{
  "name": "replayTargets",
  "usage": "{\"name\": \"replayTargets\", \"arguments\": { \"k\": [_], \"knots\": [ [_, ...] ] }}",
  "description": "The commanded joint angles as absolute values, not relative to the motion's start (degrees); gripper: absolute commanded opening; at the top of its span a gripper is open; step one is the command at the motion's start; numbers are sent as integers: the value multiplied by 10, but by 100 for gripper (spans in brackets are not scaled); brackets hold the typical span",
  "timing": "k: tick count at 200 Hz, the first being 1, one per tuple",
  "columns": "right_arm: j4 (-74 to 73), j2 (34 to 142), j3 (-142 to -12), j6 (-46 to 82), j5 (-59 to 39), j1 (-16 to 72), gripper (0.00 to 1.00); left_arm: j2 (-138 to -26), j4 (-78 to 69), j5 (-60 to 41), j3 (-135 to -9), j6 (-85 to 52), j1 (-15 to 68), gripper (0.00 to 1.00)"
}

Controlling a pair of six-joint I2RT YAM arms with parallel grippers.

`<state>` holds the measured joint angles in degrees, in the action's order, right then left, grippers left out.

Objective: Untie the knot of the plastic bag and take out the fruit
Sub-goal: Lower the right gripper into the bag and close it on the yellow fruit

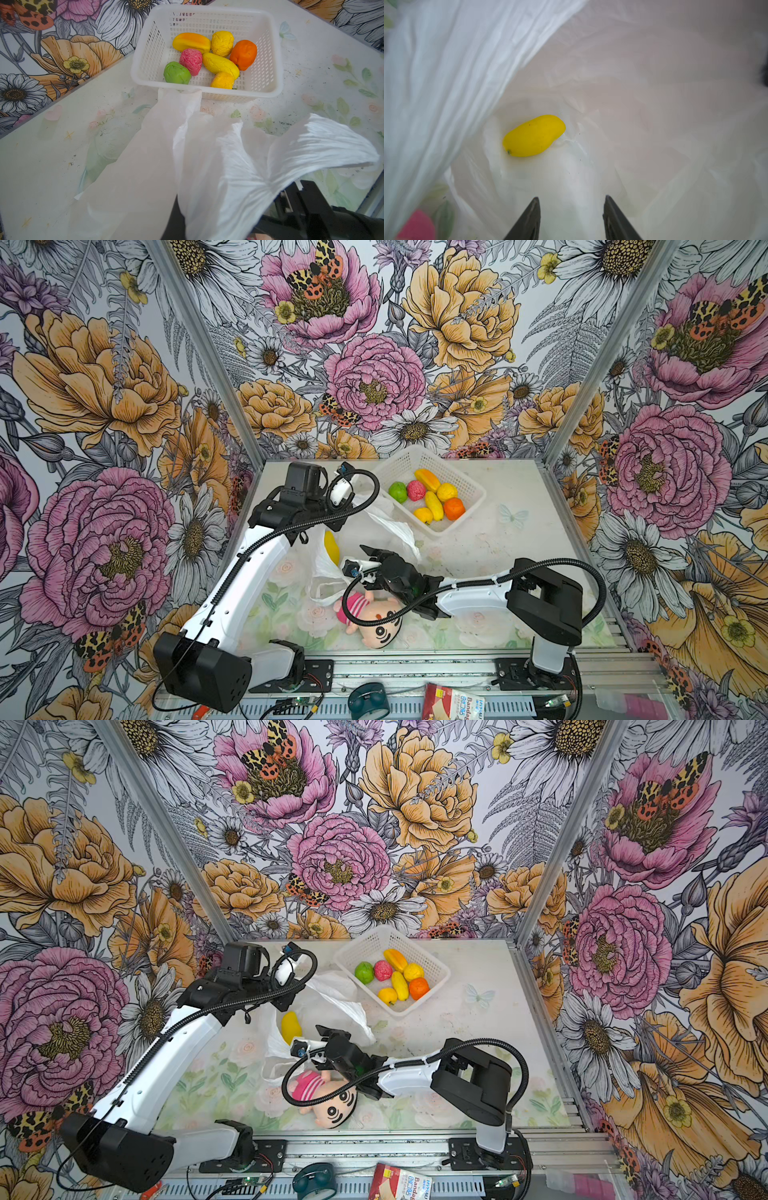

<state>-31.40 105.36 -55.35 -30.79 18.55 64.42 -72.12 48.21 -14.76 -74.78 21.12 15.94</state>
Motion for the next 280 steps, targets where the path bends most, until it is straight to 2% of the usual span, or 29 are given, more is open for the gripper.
{"name": "replayTargets", "arguments": {
  "k": [1,34,86,125,153,170,208,245,280],
  "knots": [
    [-305,1065,-586,-271,144,626,50,-721,479,-148,-749,208,159,0],
    [-299,1088,-608,-204,41,603,53,-722,480,-147,-749,208,159,0],
    [-282,1174,-688,-133,-35,591,57,-722,480,-149,-750,208,158,0],
    [-257,1245,-772,-54,-85,590,71,-720,479,-148,-750,208,159,0],
    [-234,1291,-829,-15,-80,590,82,-720,480,-149,-750,208,159,0],
    [-217,1316,-858,0,-64,589,86,-720,479,-150,-750,208,159,0],
    [-164,1370,-931,28,13,584,86,-720,479,-150,-750,208,159,0],
    [-115,1413,-990,51,36,573,82,-720,479,-149,-750,208,159,0],
    [-109,1416,-994,52,32,569,71,-720,479,-149,-750,208,159,0]
  ]
}}
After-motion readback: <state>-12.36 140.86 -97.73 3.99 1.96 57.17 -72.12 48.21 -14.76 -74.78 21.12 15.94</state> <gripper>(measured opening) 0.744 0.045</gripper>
